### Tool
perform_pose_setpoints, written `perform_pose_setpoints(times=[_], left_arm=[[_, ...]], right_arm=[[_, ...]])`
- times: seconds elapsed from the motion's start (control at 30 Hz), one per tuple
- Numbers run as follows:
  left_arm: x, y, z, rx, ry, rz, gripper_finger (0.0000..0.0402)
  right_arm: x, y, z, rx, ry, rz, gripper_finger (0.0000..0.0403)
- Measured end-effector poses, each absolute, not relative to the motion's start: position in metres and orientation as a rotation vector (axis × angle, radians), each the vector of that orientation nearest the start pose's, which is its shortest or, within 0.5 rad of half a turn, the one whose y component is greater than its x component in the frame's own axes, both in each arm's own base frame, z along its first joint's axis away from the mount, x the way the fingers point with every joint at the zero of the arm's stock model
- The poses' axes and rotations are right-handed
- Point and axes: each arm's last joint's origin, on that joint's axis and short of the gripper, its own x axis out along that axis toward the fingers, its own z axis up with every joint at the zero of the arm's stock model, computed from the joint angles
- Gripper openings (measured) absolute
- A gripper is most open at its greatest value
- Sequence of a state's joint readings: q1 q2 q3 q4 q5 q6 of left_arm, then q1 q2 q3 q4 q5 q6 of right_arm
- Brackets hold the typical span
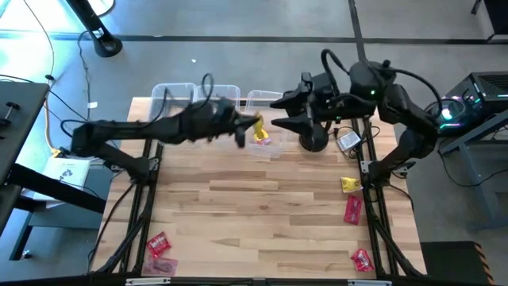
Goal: Sort candy
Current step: Put the yellow candy wrapper into the right transparent bin, then put the red candy wrapper into the middle transparent bin
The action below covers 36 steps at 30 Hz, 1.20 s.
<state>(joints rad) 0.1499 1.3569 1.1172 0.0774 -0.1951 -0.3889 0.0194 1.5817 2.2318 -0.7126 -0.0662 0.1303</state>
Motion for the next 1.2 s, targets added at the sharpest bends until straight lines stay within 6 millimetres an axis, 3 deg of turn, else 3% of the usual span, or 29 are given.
perform_pose_setpoints(times=[0.17, 0.33, 0.53, 0.73, 0.83, 0.93, 1.1, 1.2], left_arm=[[0.325, 0.094, 0.306, -0.376, 0.235, 0.413, 0.0001], [0.342, 0.109, 0.282, -0.303, 0.278, 0.398, 0.0033], [0.34, 0.109, 0.283, -0.3, 0.282, 0.375, 0.0126], [0.314, 0.1, 0.312, -0.296, 0.285, 0.358, 0.0205], [0.29, 0.082, 0.331, -0.4, 0.328, 0.231, 0.0224], [0.258, 0.049, 0.344, -0.457, 0.454, 0.073, 0.0228], [0.208, -0.022, 0.334, -0.444, 0.822, 0.058, 0.0221], [0.19, -0.062, 0.324, -0.451, 0.993, 0.052, 0.0219]], right_arm=[[0.277, 0.019, 0.557, 0.127, 0.074, 0.054, 0.0209], [0.277, 0.026, 0.556, 0.113, 0.075, 0.043, 0.0209], [0.277, 0.03, 0.556, 0.112, 0.08, 0.049, 0.0209], [0.276, 0.03, 0.551, 0.093, 0.125, 0.047, 0.0209], [0.276, 0.03, 0.549, 0.091, 0.153, 0.045, 0.0209], [0.276, 0.03, 0.545, 0.087, 0.187, 0.044, 0.0209], [0.275, 0.028, 0.541, 0.083, 0.237, 0.035, 0.0209], [0.274, 0.025, 0.538, 0.082, 0.263, 0.023, 0.0209]])
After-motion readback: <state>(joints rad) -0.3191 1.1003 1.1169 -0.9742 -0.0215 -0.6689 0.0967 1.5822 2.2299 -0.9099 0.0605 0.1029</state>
